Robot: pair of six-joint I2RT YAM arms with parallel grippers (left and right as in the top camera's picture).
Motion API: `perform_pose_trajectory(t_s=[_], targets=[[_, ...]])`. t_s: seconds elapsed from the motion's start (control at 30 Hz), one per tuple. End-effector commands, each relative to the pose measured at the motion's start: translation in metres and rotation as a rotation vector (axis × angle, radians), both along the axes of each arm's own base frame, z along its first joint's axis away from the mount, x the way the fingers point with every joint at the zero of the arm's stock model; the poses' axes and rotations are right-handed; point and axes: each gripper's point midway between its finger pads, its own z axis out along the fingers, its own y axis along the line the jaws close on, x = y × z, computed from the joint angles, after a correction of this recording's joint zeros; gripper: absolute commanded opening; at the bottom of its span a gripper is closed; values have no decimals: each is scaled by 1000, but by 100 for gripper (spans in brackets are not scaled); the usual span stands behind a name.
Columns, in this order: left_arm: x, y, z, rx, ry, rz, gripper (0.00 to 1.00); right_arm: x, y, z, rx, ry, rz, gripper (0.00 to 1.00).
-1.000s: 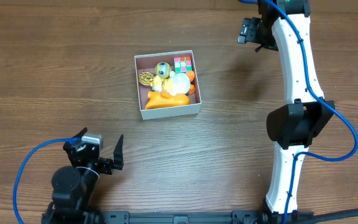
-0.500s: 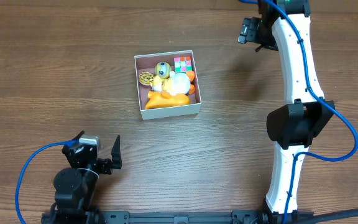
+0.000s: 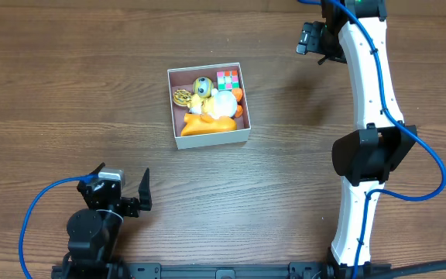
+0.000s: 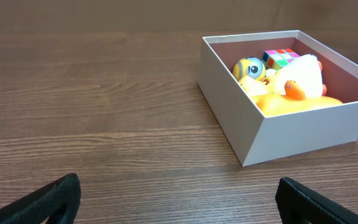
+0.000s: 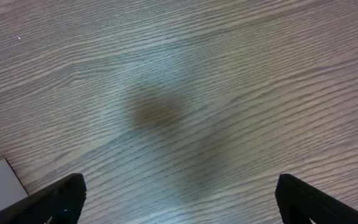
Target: Pack container
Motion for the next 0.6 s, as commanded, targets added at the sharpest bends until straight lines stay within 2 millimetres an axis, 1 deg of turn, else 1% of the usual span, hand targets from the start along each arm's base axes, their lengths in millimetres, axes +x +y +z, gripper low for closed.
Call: perform_pose_trajectory(t_s=[0.0,0.2,0.27,0.33,0.37,0.43,0.47,0.5,0.57], targets=[[0,2,1,-13,-10,14,100,2,0,14,0,-41,-5,100],[0,2,1,-13,-10,14,100,3,0,15,0,-43,-5,100],[0,2,1,-13,-10,14,100,0,0,29,3,-72,-5,100],[0,2,1,-13,-10,14,100,-8,-1,65,12,-147,-4,100],[0,2,1,-13,-10,14,100,-16,-2,90,18,-200,-5,100],[0,2,1,-13,-10,14,100,-30,-4,125,27,-279,-6,100],[0,2,1,-13,-10,14,100,-42,-6,146,32,-324,-8,100],[0,2,1,-13,-10,14,100,-52,-7,160,35,-351,-8,100],[0,2,1,-13,-10,14,100,-85,-11,191,42,-408,-8,100]])
